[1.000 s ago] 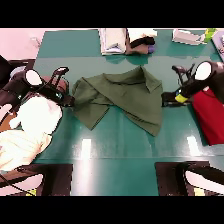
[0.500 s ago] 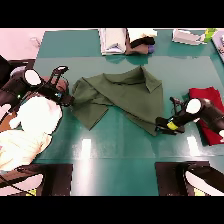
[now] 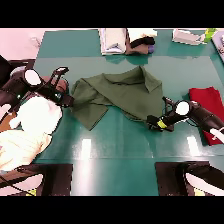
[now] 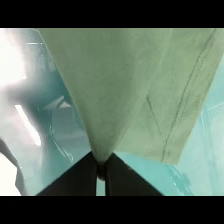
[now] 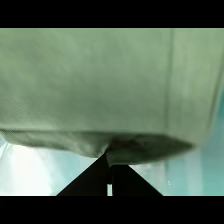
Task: Fold the shirts.
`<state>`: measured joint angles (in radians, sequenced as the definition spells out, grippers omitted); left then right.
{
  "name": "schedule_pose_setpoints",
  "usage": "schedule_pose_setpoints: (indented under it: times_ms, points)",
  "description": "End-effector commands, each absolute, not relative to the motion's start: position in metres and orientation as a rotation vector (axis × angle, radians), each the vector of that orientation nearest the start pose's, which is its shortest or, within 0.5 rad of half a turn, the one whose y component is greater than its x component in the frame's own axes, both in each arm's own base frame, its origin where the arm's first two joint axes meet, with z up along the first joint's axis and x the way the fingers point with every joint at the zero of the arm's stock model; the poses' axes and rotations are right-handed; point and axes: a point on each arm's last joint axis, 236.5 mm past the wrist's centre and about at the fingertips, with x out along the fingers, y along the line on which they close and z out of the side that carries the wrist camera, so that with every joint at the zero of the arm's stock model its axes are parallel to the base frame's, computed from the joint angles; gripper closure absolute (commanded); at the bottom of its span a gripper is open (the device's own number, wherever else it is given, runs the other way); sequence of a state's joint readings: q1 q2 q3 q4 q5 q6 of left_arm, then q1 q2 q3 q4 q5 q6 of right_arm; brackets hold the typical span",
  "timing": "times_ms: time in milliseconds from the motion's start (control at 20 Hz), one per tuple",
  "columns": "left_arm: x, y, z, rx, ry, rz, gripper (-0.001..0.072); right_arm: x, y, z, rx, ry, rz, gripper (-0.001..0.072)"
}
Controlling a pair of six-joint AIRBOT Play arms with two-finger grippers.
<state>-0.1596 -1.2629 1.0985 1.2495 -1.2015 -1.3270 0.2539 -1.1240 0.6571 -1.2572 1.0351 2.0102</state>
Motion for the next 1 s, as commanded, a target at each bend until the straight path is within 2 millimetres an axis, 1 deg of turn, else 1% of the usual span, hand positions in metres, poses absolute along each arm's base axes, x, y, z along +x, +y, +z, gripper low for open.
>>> schedule_pose_setpoints:
  times_ms: [0,50,100,150,200,250,300,350,400,450,500,550,600,650,750,800,850,900,950]
  points:
    - [0.347,-0.124,0.012,0.017,1.286,-0.464,0.0673,0.269,0.118,-0.06,0.393,1.447,-0.016,0.0691]
    - [0.354,-0.124,0.029,0.023,1.224,-0.457,0.0673,0.286,0.116,-0.033,0.373,1.362,0.007,0.0691]
    - [0.362,-0.123,0.052,0.027,1.153,-0.445,0.0674,0.303,0.112,-0.002,0.363,1.268,0.027,0.0692]
    - [0.37,-0.12,0.085,0.034,1.064,-0.428,0.0673,0.32,0.107,0.037,0.366,1.163,0.049,0.0692]
    - [0.376,-0.118,0.121,0.046,0.971,-0.416,0.0673,0.335,0.1,0.085,0.372,1.041,0.074,0.0692]
    - [0.378,-0.116,0.166,0.061,0.86,-0.412,0.0673,0.345,0.09,0.136,0.375,0.917,0.09,0.0692]
    - [0.376,-0.115,0.212,0.071,0.75,-0.409,0.0673,0.348,0.079,0.185,0.372,0.8,0.099,0.0692]
    - [0.37,-0.113,0.26,0.079,0.636,-0.406,0.0673,0.346,0.066,0.233,0.366,0.686,0.098,0.0692]
    - [0.357,-0.111,0.311,0.085,0.512,-0.403,0.0673,0.339,0.051,0.283,0.351,0.57,0.09,0.0692]
    - [0.341,-0.108,0.358,0.089,0.397,-0.4,0.0673,0.326,0.036,0.327,0.336,0.468,0.073,0.0692]
    - [0.319,-0.103,0.405,0.095,0.275,-0.392,0.0673,0.311,0.022,0.365,0.318,0.381,0.048,0.0692]
    - [0.296,-0.099,0.445,0.099,0.17,-0.386,0.0673,0.295,0.01,0.395,0.301,0.315,0.017,0.0692]
    - [0.273,-0.095,0.481,0.102,0.07,-0.378,0.0673,0.281,-0.002,0.418,0.28,0.266,-0.017,0.0692]
    - [0.247,-0.091,0.514,0.105,-0.023,-0.373,0.0674,0.266,-0.012,0.438,0.263,0.229,-0.055,0.0692]
    - [0.21,-0.084,0.561,0.104,-0.164,-0.364,0.0674,0.243,-0.028,0.463,0.224,0.197,-0.126,0.0693]
    - [0.197,-0.082,0.577,0.1,-0.223,-0.358,0.0674,0.236,-0.036,0.471,0.209,0.195,-0.164,0.0693]
    - [0.189,-0.08,0.589,0.094,-0.263,-0.354,0.0674,0.231,-0.043,0.478,0.196,0.199,-0.2,0.0693]
    - [0.187,-0.078,0.595,0.079,-0.286,-0.349,0.0675,0.229,-0.049,0.482,0.183,0.204,-0.223,0.0693]
    - [0.189,-0.077,0.595,0.077,-0.285,-0.344,0.0675,0.23,-0.053,0.485,0.18,0.21,-0.238,0.0693]
